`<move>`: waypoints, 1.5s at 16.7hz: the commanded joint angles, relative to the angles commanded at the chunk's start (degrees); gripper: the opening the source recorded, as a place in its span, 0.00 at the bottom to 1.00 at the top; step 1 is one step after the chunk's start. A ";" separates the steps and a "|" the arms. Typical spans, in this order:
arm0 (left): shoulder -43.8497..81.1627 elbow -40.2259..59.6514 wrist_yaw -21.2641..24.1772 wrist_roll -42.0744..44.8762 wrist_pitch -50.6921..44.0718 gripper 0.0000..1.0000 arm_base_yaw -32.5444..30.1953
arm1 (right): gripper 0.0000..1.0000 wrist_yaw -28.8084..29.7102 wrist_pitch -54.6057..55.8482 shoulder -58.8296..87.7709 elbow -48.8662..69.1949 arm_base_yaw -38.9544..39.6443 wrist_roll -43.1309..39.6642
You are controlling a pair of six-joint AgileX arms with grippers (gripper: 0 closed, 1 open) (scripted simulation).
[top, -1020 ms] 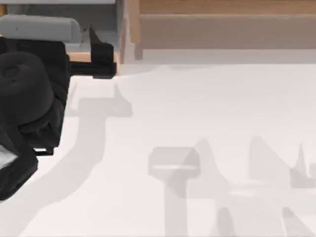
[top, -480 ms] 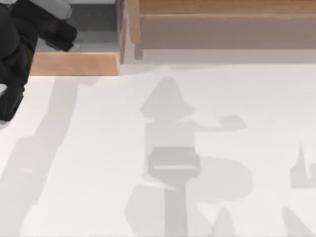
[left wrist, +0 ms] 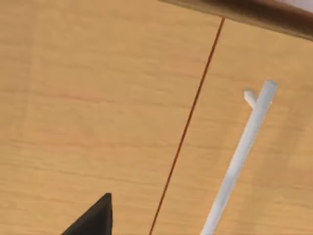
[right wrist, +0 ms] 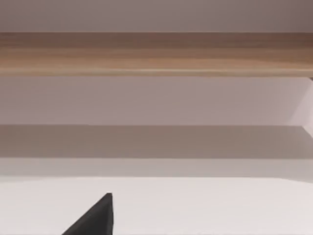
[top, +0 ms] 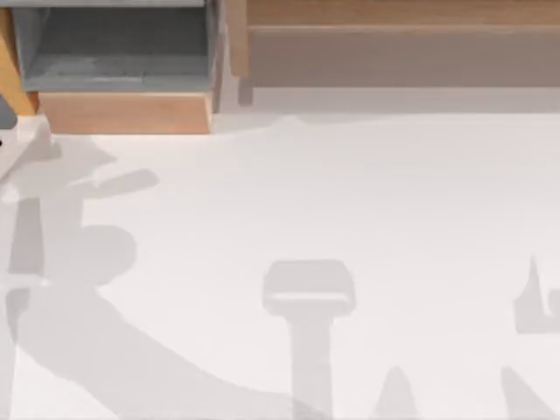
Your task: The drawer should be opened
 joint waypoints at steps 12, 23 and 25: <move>7.90 8.12 12.17 12.76 6.98 1.00 9.14 | 1.00 0.00 0.00 0.00 0.00 0.00 0.00; 11.05 14.67 10.92 12.78 3.74 0.92 7.92 | 1.00 0.00 0.00 0.00 0.00 0.00 0.00; 11.05 14.67 10.92 12.78 3.74 0.77 7.92 | 1.00 0.00 0.00 0.00 0.00 0.00 0.00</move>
